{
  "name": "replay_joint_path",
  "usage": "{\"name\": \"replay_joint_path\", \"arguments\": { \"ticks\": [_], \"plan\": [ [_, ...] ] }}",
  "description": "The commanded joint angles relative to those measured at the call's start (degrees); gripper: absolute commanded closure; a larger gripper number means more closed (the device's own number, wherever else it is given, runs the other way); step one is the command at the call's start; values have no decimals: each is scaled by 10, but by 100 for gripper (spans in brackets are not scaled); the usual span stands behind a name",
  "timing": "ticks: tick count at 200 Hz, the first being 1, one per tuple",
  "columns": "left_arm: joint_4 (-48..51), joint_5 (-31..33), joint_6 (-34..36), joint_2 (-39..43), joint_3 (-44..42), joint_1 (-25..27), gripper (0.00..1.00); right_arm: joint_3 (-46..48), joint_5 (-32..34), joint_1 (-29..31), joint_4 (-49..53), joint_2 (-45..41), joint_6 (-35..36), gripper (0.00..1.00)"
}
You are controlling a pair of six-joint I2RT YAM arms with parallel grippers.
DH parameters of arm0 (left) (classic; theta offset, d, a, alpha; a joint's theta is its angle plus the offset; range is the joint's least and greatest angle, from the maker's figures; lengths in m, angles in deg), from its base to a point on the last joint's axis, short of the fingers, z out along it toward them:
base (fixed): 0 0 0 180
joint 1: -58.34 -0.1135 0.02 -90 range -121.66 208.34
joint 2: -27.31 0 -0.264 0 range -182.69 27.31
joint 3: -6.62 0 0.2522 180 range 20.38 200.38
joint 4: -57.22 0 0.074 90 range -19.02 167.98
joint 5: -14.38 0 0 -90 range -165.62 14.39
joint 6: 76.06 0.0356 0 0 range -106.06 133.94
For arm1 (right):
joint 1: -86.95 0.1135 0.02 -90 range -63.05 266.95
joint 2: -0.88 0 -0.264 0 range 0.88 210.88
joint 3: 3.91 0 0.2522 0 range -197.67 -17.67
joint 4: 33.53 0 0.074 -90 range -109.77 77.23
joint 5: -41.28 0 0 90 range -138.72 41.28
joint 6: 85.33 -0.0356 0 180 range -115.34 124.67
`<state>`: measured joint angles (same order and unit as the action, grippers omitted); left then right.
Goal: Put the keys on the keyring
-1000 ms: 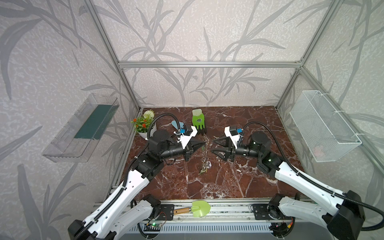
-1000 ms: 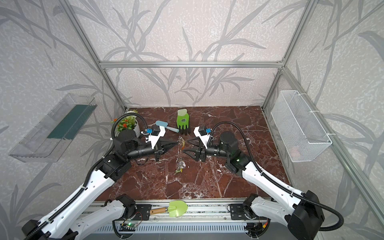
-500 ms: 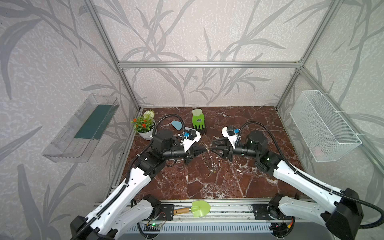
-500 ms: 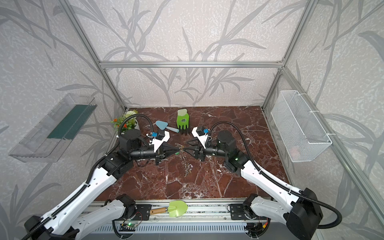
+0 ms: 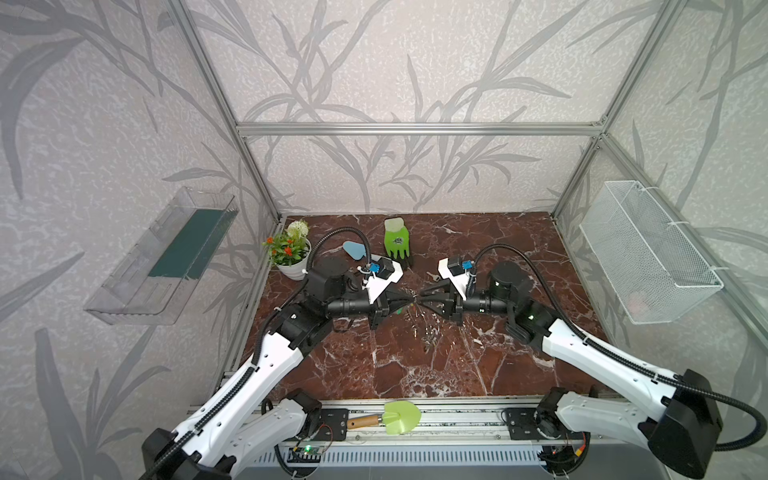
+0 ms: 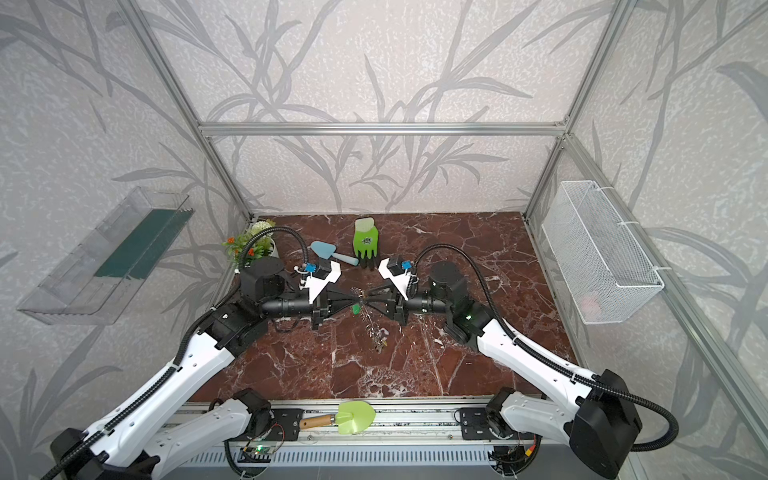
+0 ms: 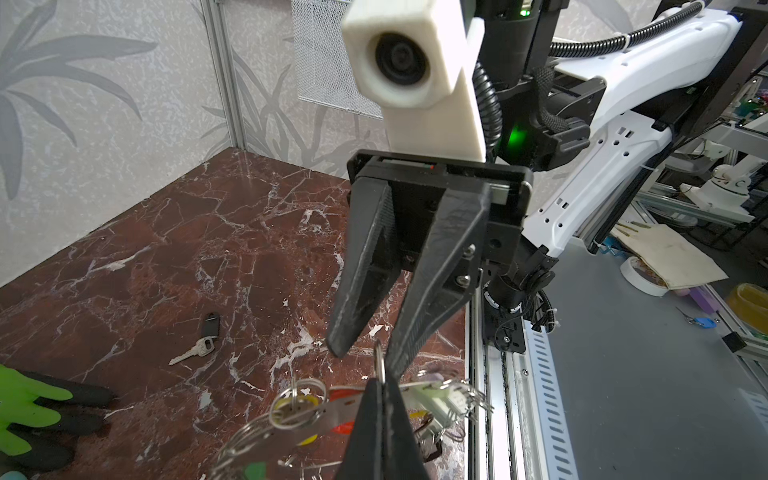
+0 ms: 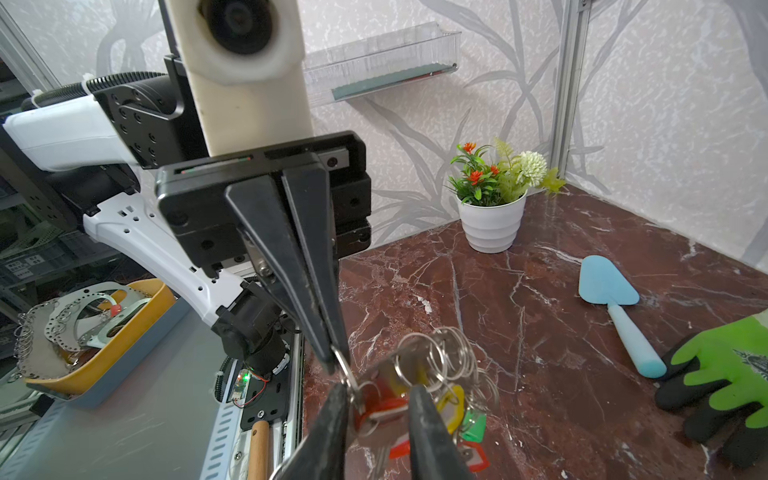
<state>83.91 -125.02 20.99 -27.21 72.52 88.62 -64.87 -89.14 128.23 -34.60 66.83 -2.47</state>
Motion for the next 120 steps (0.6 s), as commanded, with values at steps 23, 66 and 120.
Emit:
{"name": "replay_joint_path", "arguments": {
  "ticks": [23, 66, 120],
  "plan": [
    [-9, -16, 18, -3, 26, 1, 100, -10, -22, 7, -30, -2, -1, 74],
    [-9, -17, 17, -7, 25, 1, 100, -5, -30, 9, -40, 0, -5, 76],
    [-16, -16, 15, -3, 24, 0, 100, -3, -29, 11, -36, 8, 2, 81]
  ]
}}
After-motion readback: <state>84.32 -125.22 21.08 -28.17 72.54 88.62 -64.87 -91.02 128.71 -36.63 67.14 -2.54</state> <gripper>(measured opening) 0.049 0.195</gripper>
